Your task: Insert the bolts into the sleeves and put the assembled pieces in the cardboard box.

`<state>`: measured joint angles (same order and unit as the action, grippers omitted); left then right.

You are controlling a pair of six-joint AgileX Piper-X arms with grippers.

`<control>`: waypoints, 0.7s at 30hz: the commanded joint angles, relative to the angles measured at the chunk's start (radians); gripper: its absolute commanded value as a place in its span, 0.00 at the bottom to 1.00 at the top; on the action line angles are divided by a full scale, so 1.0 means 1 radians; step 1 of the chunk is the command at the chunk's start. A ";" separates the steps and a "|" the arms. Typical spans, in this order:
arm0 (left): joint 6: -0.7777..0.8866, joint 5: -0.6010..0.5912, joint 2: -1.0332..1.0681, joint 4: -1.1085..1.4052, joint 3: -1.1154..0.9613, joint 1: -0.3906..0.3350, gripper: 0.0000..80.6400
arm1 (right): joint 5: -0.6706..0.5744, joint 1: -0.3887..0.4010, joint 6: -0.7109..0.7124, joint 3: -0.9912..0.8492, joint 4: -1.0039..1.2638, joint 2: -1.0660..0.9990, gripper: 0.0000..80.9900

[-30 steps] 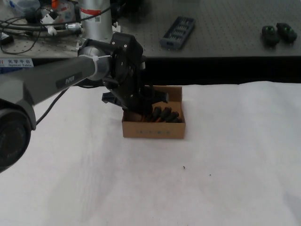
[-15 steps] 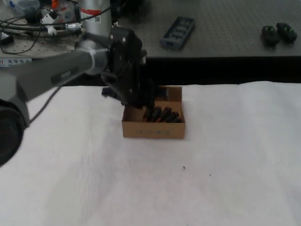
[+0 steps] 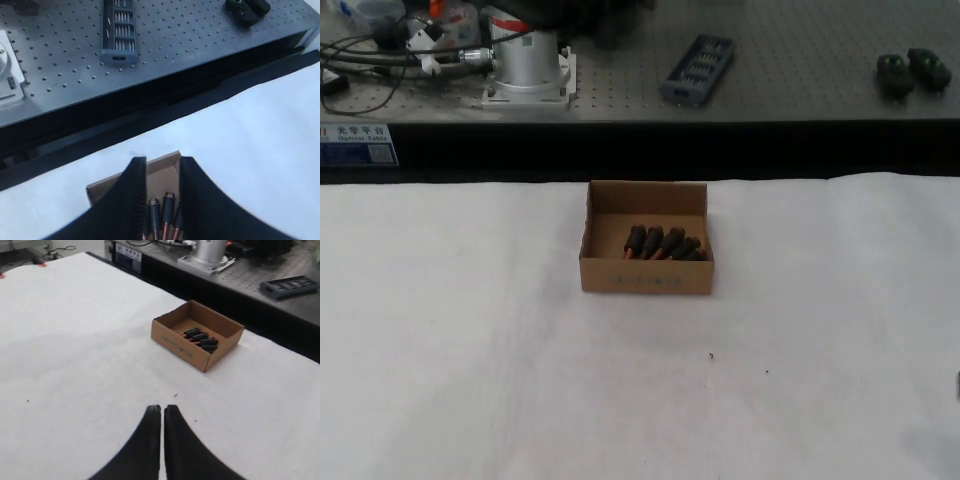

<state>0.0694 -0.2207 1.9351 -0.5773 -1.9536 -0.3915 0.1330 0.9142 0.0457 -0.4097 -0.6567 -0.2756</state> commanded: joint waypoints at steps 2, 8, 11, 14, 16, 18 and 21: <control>-0.026 0.005 -0.193 0.060 0.189 0.018 0.21 | -0.074 -0.004 0.012 0.032 -0.010 0.007 0.04; -0.018 0.036 -0.477 0.306 0.620 0.019 0.21 | -0.128 -0.004 0.015 0.119 0.005 0.005 0.04; 0.004 0.036 -0.643 0.454 0.848 0.019 0.21 | -0.122 -0.004 0.019 0.131 0.035 0.005 0.04; 0.048 0.036 -0.810 0.555 1.062 0.019 0.21 | -0.121 -0.004 0.019 0.130 0.035 0.005 0.04; 0.060 0.036 -0.927 0.596 1.184 0.019 0.21 | -0.121 -0.004 0.019 0.130 0.035 0.005 0.04; 0.060 0.039 -1.044 0.616 1.282 0.019 0.21 | -0.121 -0.004 0.019 0.130 0.035 0.005 0.04; 0.060 0.060 -1.190 0.618 1.413 0.019 0.21 | -0.121 -0.004 0.019 0.130 0.035 0.005 0.04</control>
<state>0.1154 -0.1792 0.8784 0.0105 -0.6580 -0.3776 0.0176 0.9142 0.0599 -0.2789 -0.6384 -0.2756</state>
